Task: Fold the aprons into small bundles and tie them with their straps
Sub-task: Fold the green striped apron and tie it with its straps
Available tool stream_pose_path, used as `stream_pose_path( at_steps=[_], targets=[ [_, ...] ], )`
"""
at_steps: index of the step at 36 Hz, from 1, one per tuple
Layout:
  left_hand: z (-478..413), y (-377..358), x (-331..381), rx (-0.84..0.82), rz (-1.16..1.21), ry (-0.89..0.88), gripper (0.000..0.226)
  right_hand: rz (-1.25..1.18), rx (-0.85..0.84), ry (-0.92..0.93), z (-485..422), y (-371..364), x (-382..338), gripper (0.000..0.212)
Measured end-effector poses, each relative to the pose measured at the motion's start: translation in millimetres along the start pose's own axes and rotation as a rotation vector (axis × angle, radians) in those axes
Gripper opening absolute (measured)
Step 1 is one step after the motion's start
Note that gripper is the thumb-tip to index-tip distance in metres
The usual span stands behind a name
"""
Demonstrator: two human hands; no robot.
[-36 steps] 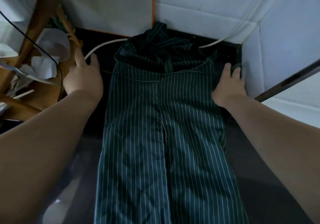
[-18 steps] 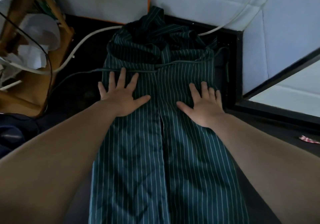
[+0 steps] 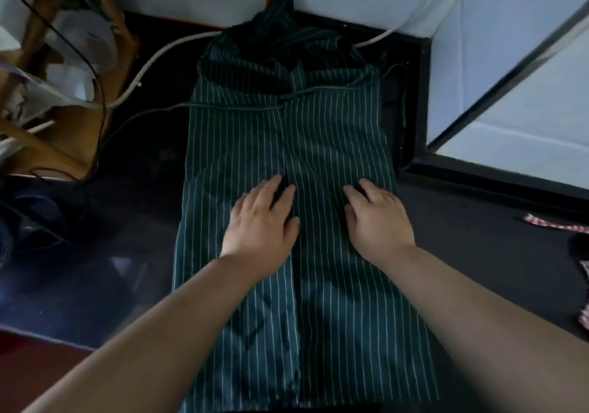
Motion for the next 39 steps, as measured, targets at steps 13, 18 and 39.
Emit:
stream_pose_path(
  at_steps=[13, 18, 39],
  targets=[
    [13, -10, 37, -0.029, -0.305, -0.210, 0.080, -0.145, 0.119, -0.080, 35, 28, 20, 0.051],
    [18, -35, 23, -0.284, -0.443, -0.169, 0.085, 0.086, -0.330, -0.050, 48, -18, 29, 0.063],
    [176, -55, -8, -0.215, -0.264, -0.123, 0.122, -0.003, -0.290, 0.243, 141, -29, -43, 0.061]
  ],
)
Point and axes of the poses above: each hand's wrist, its own z-axis away from the middle knuckle, its own y-axis out of the back of the hand, x = y × z, the point moved 7 cm from there along -z, towards the middle knuckle, and after that the axes turned 8 degrees about x, right-handed, at the moved point
